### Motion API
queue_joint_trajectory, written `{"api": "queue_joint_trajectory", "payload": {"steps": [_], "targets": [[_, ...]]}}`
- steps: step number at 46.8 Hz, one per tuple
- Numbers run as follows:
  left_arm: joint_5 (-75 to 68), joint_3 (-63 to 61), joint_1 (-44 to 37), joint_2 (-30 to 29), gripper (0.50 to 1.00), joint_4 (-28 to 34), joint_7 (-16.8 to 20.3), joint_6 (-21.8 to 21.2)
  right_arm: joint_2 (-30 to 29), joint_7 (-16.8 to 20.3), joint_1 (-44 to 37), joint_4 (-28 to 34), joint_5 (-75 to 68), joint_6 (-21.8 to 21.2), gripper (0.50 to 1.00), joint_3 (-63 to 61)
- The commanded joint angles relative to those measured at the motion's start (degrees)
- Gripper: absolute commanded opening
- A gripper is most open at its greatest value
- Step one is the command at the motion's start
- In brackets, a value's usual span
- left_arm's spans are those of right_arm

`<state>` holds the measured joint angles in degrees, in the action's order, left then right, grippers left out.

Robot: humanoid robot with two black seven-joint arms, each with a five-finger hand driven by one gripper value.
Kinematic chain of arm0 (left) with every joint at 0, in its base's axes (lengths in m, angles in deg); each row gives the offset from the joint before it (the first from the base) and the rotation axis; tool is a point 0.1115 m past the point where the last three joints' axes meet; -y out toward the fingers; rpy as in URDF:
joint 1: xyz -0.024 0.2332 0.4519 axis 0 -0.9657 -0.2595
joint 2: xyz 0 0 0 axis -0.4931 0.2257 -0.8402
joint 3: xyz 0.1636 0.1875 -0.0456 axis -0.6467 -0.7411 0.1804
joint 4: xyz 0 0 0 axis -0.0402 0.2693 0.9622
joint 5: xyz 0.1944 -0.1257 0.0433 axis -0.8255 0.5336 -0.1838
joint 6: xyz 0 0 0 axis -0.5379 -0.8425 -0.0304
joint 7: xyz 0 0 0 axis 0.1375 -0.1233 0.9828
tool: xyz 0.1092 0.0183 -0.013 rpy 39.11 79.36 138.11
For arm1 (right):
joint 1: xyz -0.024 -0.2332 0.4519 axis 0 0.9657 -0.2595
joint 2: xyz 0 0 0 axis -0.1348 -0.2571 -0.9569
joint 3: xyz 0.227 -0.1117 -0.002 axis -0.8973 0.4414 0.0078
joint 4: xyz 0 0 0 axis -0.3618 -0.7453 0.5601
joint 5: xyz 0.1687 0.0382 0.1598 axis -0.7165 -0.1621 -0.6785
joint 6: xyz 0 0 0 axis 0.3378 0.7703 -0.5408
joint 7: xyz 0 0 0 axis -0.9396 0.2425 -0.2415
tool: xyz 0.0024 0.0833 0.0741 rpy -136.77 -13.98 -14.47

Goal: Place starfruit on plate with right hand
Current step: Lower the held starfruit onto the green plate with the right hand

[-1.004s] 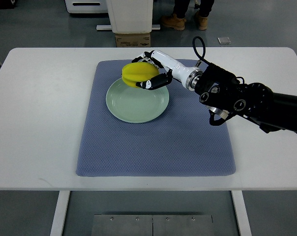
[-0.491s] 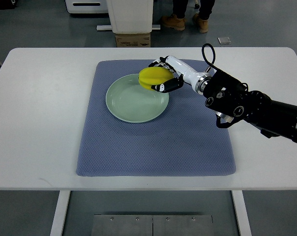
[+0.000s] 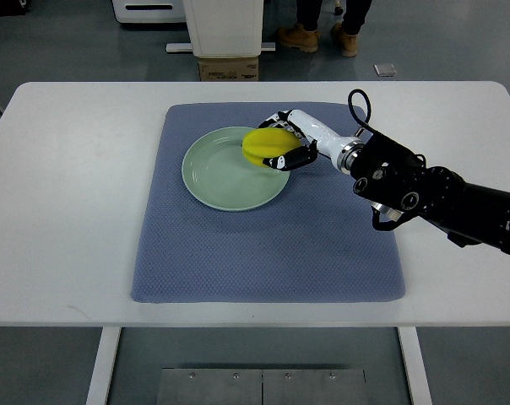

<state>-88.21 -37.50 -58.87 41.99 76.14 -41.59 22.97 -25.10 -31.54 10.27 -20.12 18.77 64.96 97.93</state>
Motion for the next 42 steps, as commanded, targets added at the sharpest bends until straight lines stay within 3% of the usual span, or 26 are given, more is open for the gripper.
{"api": "queue_joint_trajectory", "payload": {"steps": [1,21,30,34,39,42], "targets": [[0.0,0.0,0.0,0.0,1.0,0.0,0.0,0.0,0.0,0.2,-0.1,0.3,0.0,0.0,0.5,-0.2],[0.0,0.0,0.0,0.0,1.0,0.0,0.0,0.0,0.0,-0.3,0.4,2.0,0.0,0.0,0.504,-0.3],[0.0,0.0,0.0,0.0,1.0,0.0,0.0,0.0,0.0,-0.3,0.2,3.3,0.0,0.0,0.548,-0.4],[0.0,0.0,0.0,0.0,1.0,0.0,0.0,0.0,0.0,-0.4,0.2,3.5,0.0,0.0,0.612,-0.4],[0.0,0.0,0.0,0.0,1.0,0.0,0.0,0.0,0.0,-0.3,0.2,3.5,0.0,0.0,0.84,-0.5],[0.0,0.0,0.0,0.0,1.0,0.0,0.0,0.0,0.0,-0.4,0.2,3.5,0.0,0.0,0.932,-0.5]]}}
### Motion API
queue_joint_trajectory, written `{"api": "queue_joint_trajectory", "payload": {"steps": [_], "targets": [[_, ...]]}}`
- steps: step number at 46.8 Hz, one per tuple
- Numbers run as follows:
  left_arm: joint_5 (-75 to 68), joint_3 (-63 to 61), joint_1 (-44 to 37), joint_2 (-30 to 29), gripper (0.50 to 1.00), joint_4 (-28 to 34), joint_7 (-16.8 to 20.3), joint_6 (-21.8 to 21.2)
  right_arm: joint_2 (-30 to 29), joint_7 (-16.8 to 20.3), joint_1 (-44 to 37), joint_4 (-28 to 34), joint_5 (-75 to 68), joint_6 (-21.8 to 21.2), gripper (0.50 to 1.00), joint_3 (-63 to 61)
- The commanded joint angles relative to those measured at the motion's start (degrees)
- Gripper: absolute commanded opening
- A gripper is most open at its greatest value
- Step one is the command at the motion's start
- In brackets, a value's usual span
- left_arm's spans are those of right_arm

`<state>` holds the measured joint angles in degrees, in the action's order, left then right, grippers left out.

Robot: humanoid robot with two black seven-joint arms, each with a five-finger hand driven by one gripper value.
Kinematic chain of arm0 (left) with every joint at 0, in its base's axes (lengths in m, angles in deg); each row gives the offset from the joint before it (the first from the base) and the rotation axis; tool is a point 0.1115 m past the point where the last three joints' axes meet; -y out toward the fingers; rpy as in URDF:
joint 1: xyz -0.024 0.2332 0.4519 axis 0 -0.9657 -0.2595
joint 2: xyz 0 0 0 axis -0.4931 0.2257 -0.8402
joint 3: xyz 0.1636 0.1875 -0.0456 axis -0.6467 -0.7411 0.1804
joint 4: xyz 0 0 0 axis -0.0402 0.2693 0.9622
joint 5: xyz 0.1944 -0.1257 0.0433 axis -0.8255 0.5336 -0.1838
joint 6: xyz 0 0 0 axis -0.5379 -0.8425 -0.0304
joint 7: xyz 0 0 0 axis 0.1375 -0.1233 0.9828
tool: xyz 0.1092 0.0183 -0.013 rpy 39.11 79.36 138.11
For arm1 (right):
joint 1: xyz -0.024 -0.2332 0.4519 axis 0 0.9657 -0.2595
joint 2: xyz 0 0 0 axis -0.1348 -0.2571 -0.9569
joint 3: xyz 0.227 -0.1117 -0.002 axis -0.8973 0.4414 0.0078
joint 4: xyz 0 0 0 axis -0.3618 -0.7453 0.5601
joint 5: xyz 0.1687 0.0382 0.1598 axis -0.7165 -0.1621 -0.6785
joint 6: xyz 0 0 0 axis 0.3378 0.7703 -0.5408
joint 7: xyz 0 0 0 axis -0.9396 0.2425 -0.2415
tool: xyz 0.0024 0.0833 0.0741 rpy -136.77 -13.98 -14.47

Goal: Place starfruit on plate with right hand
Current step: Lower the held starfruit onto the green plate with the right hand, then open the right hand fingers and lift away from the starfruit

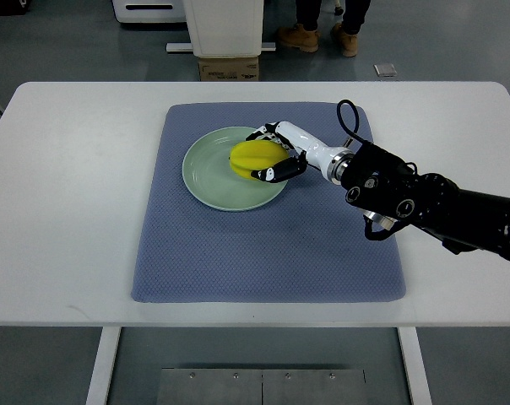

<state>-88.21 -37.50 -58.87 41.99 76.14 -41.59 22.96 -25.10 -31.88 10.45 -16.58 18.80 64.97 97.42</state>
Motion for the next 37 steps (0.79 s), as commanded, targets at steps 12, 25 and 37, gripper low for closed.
{"api": "queue_joint_trajectory", "payload": {"steps": [12,25,37], "targets": [[0.0,0.0,0.0,0.0,1.0,0.0,0.0,0.1,0.0,0.1,-0.6,0.0,0.0,-0.1,0.998,-0.1],[0.0,0.0,0.0,0.0,1.0,0.0,0.0,0.1,0.0,0.2,-3.4,1.1,-0.1,-0.2,1.0,-1.0],[0.0,0.0,0.0,0.0,1.0,0.0,0.0,0.0,0.0,0.4,-1.8,0.5,-0.1,-0.5,1.0,-9.1]]}}
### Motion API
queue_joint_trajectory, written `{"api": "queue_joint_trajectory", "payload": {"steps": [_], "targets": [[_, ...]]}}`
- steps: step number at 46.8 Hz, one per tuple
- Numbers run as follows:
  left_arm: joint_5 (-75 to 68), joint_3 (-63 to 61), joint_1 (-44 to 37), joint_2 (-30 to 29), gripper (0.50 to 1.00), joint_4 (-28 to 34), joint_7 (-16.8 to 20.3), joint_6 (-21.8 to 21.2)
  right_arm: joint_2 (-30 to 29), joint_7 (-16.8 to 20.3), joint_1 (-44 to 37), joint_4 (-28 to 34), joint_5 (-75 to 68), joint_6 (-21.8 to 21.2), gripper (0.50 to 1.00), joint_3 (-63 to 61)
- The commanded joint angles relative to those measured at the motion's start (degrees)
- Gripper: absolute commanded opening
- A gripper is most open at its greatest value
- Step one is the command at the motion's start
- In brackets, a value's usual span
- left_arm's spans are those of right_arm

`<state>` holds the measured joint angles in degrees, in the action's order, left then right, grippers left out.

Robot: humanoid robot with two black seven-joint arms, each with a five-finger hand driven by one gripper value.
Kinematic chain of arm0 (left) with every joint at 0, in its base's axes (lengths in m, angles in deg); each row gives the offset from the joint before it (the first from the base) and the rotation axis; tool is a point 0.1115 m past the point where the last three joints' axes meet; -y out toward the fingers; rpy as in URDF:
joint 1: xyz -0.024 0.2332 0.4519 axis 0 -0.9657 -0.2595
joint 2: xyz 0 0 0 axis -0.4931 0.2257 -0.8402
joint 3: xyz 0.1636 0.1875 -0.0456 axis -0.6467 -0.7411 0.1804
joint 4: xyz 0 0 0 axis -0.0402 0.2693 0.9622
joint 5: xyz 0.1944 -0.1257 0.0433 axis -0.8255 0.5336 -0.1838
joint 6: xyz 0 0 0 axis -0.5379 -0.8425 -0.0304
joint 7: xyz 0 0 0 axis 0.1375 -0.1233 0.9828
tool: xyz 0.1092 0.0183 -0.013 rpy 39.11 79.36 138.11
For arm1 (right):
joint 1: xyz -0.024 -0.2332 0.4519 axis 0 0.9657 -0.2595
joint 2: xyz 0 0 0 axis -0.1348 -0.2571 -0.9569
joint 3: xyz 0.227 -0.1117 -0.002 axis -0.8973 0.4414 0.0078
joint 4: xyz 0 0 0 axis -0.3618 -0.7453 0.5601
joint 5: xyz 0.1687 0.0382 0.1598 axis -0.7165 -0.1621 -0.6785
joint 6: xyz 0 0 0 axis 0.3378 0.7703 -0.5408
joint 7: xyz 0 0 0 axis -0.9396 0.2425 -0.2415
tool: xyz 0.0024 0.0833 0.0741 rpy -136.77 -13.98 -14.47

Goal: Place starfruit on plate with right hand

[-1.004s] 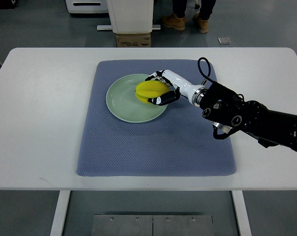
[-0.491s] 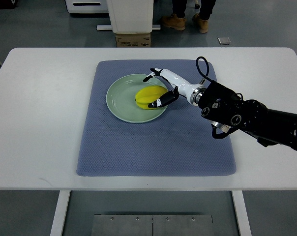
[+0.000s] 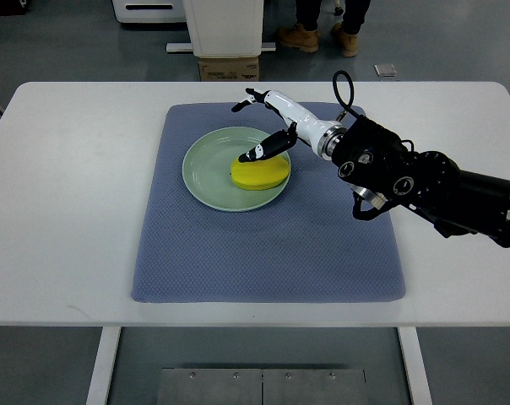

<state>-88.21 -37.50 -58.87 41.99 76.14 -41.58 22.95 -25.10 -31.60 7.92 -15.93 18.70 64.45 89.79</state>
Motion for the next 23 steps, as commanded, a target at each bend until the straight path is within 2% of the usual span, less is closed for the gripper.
{"api": "queue_joint_trajectory", "payload": {"steps": [1,8,12,23], "targets": [[0.0,0.0,0.0,0.0,1.0,0.0,0.0,0.0,0.0,0.2,1.1,-0.1,0.0,0.0,1.0,-2.2],[0.0,0.0,0.0,0.0,1.0,0.0,0.0,0.0,0.0,0.2,4.8,-0.5,-0.5,0.0,1.0,-12.5],[0.0,0.0,0.0,0.0,1.0,0.0,0.0,0.0,2.5,0.2,7.4,-0.5,-1.0,-0.6,1.0,-18.7],[0.0,0.0,0.0,0.0,1.0,0.0,0.0,0.1,8.5,0.3,12.2,-1.0,-6.5,-8.0,1.0,-26.9]]}}
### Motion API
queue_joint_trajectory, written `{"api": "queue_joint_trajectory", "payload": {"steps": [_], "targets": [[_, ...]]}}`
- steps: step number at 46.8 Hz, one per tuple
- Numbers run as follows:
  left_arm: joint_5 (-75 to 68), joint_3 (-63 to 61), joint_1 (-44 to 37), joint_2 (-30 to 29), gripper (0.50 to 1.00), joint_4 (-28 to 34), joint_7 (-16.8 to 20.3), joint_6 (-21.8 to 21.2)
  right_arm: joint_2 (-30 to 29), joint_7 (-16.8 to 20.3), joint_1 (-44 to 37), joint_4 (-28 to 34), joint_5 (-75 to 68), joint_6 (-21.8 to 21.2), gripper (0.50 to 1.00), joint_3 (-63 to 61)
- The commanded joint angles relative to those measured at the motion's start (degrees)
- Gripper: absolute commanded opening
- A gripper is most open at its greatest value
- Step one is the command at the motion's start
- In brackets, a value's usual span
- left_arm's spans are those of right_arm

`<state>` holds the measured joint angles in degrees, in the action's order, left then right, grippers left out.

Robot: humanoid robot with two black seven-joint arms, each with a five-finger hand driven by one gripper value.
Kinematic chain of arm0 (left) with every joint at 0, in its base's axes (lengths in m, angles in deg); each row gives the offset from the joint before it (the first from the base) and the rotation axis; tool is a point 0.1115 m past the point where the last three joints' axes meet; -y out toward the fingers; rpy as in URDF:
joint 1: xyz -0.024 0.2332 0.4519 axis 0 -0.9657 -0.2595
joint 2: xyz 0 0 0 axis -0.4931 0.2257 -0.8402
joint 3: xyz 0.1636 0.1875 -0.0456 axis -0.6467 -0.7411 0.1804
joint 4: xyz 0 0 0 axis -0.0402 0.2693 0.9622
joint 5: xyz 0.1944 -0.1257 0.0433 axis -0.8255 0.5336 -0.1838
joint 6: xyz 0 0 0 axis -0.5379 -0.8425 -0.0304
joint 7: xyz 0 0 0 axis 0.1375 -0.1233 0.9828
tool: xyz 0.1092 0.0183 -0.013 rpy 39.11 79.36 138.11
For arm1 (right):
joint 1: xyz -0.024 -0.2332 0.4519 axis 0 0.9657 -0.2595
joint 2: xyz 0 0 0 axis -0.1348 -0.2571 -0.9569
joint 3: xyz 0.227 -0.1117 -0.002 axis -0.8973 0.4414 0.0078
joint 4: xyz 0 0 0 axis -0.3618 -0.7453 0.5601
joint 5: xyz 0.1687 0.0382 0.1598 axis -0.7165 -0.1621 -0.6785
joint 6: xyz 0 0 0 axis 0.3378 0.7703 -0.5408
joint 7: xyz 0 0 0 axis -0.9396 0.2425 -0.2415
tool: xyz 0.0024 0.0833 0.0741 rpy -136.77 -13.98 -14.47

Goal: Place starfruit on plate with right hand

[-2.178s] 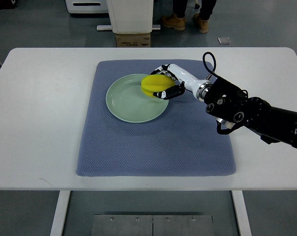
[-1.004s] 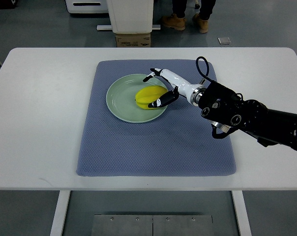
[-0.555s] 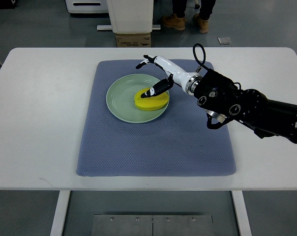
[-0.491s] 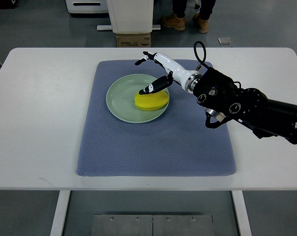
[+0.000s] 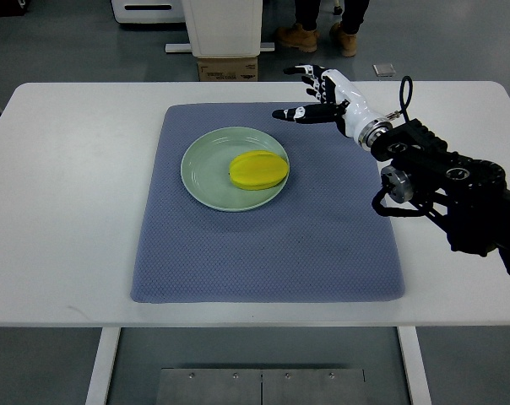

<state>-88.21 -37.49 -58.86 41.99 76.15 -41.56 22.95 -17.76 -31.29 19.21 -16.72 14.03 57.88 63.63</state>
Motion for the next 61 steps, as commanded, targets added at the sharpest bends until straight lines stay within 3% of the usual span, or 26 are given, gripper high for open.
{"api": "queue_joint_trajectory", "payload": {"steps": [1,16,28,61], "targets": [[0.0,0.0,0.0,0.0,1.0,0.0,0.0,0.0,1.5,-0.1,1.2,-0.5,-2.6,-1.9,1.0,-0.8],[0.0,0.0,0.0,0.0,1.0,0.0,0.0,0.0,2.9,0.0,4.9,-7.9,-9.5,-2.8,1.0,-5.1],[0.0,0.0,0.0,0.0,1.0,0.0,0.0,0.0,5.0,0.3,10.2,-8.0,-9.6,-4.5,1.0,-12.1],[0.0,0.0,0.0,0.0,1.0,0.0,0.0,0.0,6.3,0.4,14.2,-10.4,-9.6,-4.6,1.0,-17.7]]}}
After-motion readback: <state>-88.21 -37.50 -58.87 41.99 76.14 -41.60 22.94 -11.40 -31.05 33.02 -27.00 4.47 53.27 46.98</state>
